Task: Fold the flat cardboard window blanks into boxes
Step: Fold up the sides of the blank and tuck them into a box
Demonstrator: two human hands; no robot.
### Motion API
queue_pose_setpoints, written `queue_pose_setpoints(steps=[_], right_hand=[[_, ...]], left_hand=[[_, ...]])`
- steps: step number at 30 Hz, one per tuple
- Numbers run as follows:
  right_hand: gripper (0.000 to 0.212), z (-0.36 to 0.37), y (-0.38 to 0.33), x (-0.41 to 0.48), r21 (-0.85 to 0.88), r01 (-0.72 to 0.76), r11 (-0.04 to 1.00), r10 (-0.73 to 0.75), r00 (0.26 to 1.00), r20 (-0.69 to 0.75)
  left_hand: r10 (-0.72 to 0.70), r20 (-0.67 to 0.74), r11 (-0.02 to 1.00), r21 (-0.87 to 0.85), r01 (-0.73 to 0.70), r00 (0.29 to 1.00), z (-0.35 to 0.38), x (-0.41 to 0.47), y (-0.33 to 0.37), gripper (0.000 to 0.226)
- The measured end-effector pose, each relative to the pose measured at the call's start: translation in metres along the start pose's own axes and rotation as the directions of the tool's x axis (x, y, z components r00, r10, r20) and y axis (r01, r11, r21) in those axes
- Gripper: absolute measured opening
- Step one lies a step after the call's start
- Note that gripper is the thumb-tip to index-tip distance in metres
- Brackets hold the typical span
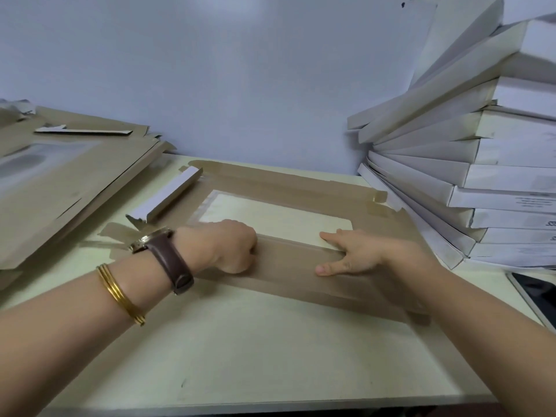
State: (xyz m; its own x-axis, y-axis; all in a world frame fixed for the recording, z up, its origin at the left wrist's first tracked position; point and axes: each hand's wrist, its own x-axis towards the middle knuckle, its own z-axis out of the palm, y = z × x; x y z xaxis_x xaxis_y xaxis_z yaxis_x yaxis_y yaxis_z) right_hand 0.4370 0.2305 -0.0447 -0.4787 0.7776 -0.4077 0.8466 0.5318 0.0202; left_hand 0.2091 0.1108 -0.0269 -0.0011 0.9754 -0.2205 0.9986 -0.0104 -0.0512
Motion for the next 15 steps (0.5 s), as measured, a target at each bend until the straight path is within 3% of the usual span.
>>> queue_pose_setpoints(steps=[10, 15], right_hand=[[0.112, 0.006, -0.079, -0.002, -0.028, -0.245, 0.969, 0.239, 0.959, -0.151], [0.090, 0.002, -0.109, -0.004, -0.094, -0.262, 0.961, 0.242, 0.953, -0.183]], left_hand=[[-0.089, -0.064, 0.996, -0.017, 0.088, 0.994, 0.012, -0.002, 0.019, 0.036], [-0.131, -0.005, 0.991, -0.040, 0.130, 0.991, 0.018, -0.001, 0.013, 0.049]])
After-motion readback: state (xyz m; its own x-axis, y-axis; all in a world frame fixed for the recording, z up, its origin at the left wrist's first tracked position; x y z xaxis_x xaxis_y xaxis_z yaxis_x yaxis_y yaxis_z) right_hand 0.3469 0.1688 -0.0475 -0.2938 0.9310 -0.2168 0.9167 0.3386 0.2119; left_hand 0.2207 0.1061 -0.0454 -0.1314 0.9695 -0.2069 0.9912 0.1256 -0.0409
